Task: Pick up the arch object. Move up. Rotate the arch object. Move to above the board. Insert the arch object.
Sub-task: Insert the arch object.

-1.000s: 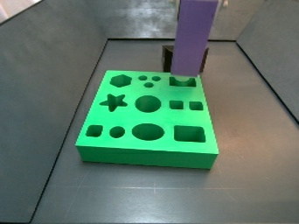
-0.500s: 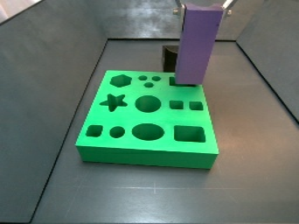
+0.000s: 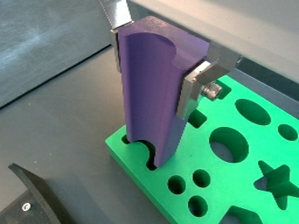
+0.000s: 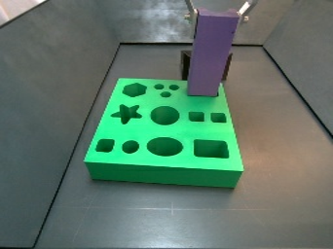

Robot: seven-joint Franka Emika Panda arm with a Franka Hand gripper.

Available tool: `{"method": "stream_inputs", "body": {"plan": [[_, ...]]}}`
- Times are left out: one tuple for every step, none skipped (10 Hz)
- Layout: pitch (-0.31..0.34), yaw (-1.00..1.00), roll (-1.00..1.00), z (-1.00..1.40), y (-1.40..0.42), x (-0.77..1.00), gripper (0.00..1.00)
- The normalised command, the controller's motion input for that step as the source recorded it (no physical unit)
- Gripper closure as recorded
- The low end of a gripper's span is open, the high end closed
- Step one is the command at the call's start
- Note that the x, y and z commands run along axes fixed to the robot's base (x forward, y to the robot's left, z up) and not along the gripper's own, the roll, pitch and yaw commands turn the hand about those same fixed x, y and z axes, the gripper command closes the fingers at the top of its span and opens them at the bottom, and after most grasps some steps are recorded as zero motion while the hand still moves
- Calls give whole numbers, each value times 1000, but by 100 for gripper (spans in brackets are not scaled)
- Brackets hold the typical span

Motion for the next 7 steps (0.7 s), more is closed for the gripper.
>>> {"method": "stream_inputs", "body": {"plan": [[9,-37,0,-46,94,277,100],[0,-46,0,0,0,209,100],[3,0,13,0,0,169,100],[13,0,0,0,0,0,100],[0,0,1,-29,0,0,100],[30,0,7,-34,11,-77,100],[31,0,10,-23,0,0,100]]}}
